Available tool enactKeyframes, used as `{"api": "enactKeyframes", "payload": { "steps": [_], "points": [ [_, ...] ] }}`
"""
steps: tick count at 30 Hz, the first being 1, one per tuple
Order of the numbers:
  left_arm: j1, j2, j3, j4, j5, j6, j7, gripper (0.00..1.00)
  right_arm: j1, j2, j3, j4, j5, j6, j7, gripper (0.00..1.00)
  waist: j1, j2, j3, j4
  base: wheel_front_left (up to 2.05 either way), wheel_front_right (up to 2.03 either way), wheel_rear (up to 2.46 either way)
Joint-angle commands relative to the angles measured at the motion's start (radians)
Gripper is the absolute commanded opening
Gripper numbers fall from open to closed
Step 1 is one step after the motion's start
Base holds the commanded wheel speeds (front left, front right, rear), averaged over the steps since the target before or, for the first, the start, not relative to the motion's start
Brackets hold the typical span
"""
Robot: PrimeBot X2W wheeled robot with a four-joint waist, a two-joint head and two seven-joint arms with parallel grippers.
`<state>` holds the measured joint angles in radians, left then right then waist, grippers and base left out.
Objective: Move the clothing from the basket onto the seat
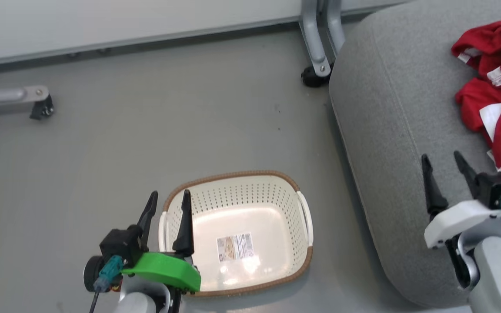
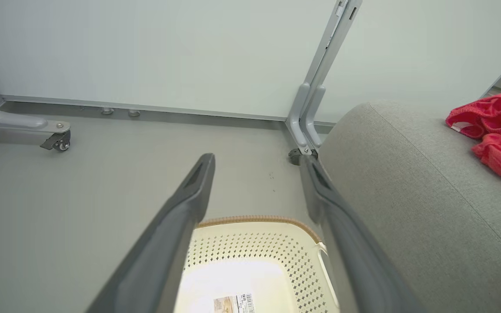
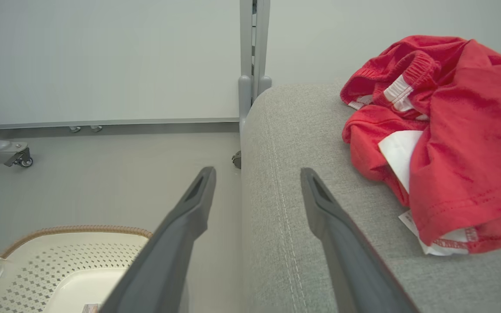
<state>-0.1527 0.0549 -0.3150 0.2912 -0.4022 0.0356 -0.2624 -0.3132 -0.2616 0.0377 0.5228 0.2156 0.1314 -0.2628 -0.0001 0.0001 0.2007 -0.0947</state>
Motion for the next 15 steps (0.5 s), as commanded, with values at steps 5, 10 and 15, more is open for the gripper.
{"api": "enactKeyframes", "payload": {
  "steps": [5, 10, 15],
  "points": [
    [0.068, -0.003, 0.047, 0.023, -0.042, 0.033, -0.003, 1.0, 0.169, 0.049, 0.06, -0.124, 0.032, -0.001, -0.003, 1.0, 0.0001, -0.0001, -0.209, 0.077, 0.0, 0.0, 0.0],
    [0.116, -0.002, 0.078, -0.047, -0.04, 0.025, -0.002, 1.0, 0.291, 0.105, 0.068, -0.231, 0.02, -0.001, -0.003, 1.0, 0.0001, -0.0001, -0.242, 0.104, 0.0, 0.0, 0.0],
    [0.173, -0.003, 0.102, -0.133, 0.038, 0.016, -0.002, 1.0, 0.363, 0.14, 0.055, -0.335, 0.018, -0.001, -0.003, 1.0, 0.0001, -0.0001, -0.266, 0.116, 0.0, 0.0, 0.0]
  ]
}}
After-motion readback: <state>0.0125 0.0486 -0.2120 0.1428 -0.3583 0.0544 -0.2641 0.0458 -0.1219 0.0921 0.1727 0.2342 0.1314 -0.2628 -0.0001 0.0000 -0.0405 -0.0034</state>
